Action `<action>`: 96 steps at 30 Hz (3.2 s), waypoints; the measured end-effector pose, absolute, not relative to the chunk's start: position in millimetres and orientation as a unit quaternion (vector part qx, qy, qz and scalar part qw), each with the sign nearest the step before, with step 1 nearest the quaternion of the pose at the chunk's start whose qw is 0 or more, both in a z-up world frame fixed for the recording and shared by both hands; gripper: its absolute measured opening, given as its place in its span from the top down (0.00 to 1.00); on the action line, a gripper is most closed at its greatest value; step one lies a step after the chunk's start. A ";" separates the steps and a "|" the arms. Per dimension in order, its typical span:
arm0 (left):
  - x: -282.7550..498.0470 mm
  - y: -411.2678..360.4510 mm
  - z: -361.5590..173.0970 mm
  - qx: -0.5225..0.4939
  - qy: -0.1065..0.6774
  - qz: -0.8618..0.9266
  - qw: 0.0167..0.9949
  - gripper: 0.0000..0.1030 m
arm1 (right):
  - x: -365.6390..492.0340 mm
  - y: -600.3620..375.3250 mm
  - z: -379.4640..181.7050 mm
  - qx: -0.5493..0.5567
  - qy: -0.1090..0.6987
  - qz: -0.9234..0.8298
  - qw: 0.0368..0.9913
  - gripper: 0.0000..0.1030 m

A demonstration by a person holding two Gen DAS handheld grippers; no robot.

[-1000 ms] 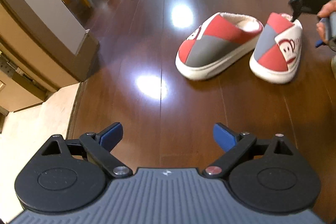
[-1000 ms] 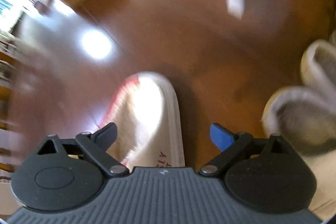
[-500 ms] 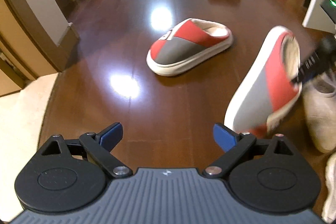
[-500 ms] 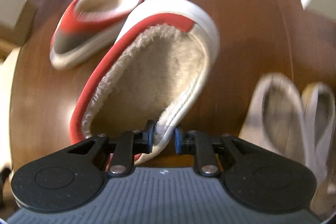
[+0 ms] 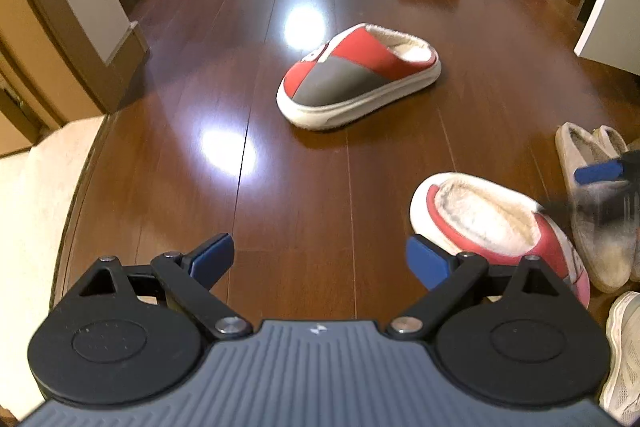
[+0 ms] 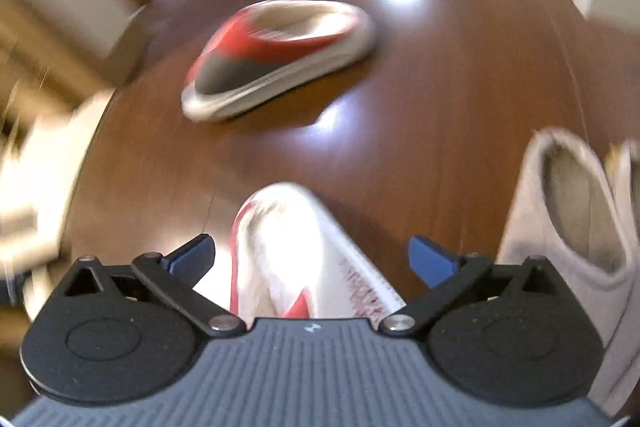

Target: Organize scattered shoes

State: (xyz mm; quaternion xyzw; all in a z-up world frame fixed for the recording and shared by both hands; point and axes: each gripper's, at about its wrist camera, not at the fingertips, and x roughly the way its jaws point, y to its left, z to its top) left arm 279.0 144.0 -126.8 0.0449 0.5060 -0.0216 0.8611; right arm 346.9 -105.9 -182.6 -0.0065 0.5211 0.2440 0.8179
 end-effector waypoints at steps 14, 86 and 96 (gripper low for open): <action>263.7 140.8 -141.0 0.034 0.530 -0.028 0.847 0.08 | 289.3 -81.6 -254.0 -0.111 0.537 0.116 0.828 0.12; 280.0 84.8 -139.8 0.077 0.719 0.042 0.689 0.25 | 105.5 -225.3 -124.5 0.213 0.403 -0.010 0.890 0.01; 163.3 135.4 -14.3 0.130 0.607 0.011 0.784 0.21 | 111.3 -118.8 -138.9 0.123 0.470 0.118 0.866 0.01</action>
